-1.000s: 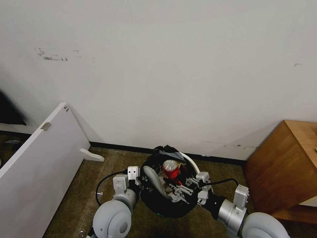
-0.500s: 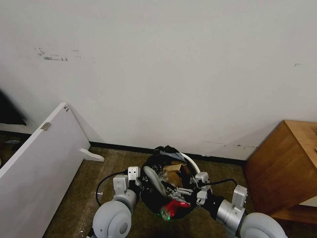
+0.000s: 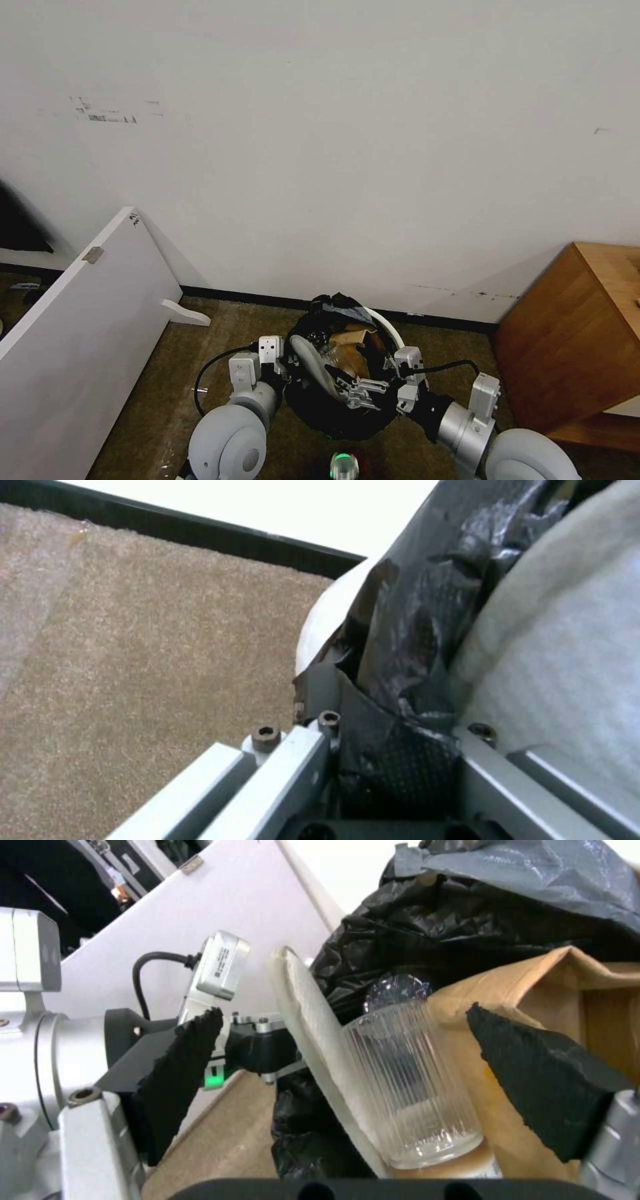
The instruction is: Pick up the trash bin, then pick up the garbage from the floor and place it into the trash bin.
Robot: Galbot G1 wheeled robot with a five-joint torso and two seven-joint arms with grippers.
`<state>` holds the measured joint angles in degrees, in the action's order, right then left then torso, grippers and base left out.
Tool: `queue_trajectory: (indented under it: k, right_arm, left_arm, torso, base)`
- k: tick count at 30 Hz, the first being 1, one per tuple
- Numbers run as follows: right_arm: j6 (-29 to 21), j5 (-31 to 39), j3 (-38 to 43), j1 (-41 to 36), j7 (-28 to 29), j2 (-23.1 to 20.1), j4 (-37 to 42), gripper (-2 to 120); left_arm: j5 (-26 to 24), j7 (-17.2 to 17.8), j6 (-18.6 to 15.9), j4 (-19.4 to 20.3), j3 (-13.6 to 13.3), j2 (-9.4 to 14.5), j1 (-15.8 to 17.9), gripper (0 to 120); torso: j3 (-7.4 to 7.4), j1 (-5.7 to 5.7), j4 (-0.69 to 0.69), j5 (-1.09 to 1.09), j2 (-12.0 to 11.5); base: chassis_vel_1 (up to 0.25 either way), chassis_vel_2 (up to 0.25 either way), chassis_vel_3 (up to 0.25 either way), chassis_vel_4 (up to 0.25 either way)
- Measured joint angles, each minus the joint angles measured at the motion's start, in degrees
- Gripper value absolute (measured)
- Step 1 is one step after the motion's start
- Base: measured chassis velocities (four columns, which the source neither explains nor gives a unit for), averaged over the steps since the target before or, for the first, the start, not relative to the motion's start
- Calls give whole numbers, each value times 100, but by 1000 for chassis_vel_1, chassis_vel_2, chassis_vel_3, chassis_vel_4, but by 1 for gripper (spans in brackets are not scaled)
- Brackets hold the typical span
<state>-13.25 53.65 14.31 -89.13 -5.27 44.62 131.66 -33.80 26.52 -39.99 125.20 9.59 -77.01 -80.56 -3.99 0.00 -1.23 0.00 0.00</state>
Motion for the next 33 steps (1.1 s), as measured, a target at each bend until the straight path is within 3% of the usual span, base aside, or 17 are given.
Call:
queue_trajectory:
  k: [21, 33]
  right_arm:
    - [50, 61, 100, 4, -27, -44, 41, 95]
    - [50, 73, 173, -1, -42, -28, 76, 95]
  left_arm:
    - [22, 7, -15, -53, 1, -19, 0, 0]
    - [12, 7, -11, -28, 155, -17, -69, 0]
  torso:
    - [0, 0, 0, 0, 0]
    - [0, 0, 0, 0, 0]
  base:
    - [0, 0, 0, 0]
    - [0, 0, 0, 0]
